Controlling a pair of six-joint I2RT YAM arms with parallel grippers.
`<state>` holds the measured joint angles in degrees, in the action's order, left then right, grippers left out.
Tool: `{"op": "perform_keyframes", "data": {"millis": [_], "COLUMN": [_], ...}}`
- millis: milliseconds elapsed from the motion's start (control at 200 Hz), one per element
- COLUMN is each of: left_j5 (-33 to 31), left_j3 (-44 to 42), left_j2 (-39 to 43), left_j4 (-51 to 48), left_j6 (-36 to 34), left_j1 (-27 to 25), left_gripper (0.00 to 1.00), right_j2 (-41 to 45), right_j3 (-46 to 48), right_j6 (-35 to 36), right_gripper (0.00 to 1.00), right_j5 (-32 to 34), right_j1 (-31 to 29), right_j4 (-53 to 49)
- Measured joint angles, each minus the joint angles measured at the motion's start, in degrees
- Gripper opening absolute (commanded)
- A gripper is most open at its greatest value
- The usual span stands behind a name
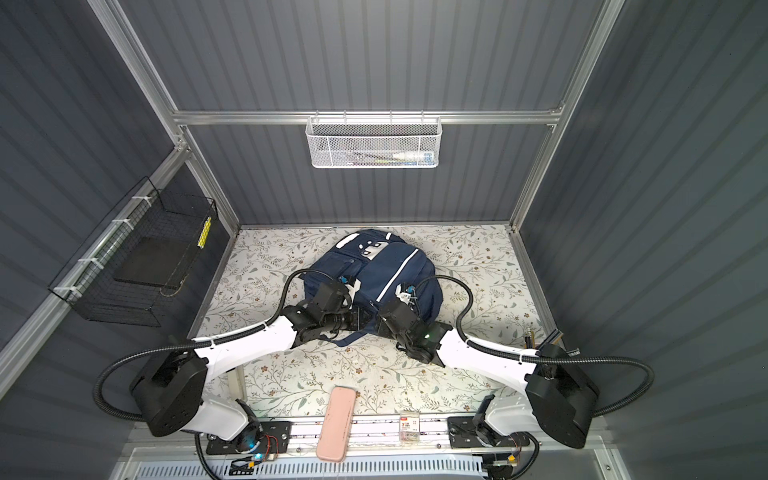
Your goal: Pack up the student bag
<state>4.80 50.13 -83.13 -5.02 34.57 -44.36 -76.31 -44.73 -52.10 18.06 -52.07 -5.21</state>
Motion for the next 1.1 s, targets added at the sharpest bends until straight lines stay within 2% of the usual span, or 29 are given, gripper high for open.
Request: {"op": "perform_keyframes", "data": {"millis": [200,305,565,695,760,805,956,1101], "left_j5": [-0.46,-0.26,2.21,2.97,3.13,3.26,3.39,3.39], "left_j3": [-2.16,-2.19,-2.19,-2.19,-2.21,-2.21,-2.21,-2.21], "left_j2": [8.96,8.87,6.38,6.34,6.34,6.34,6.34,6.34], "left_j4": [-2.51,-2.89,-2.89,-2.62,-2.27,-2.01,-1.49,-1.36], "left_j6": [-0.17,-0.52,-0.81,-0.72,-0.59,-0.50,-0.31,-0.28], "left_j1": [6.27,8.74,8.90,8.90,8.90,8.90,8.90,8.90], "left_gripper": [0.33,0.33,0.34,0.35,0.35,0.35,0.35,0.36], "right_j2": [-1.73,-5.75,-14.69,-17.42,-18.62,-19.47,-21.38,-22.40], "right_j3": [-5.62,-10.01,-20.44,-22.75,-23.37,-23.82,-24.63,-24.79], "right_j6": [3.89,6.08,8.52,9.64,10.19,10.08,11.02,11.45], "right_gripper": [0.57,0.54,0.47,0.38,0.23,0.19,0.20,0.32], "right_j5": [0.37,0.85,5.75,7.02,7.89,8.44,9.22,10.03], "right_j1": [-0.28,-0.85,-2.12,-2.49,-2.80,-3.06,-4.00,-4.46], "right_j4": [-2.58,-4.33,-14.27,-17.40,-18.60,-19.52,-20.96,-21.33]}}
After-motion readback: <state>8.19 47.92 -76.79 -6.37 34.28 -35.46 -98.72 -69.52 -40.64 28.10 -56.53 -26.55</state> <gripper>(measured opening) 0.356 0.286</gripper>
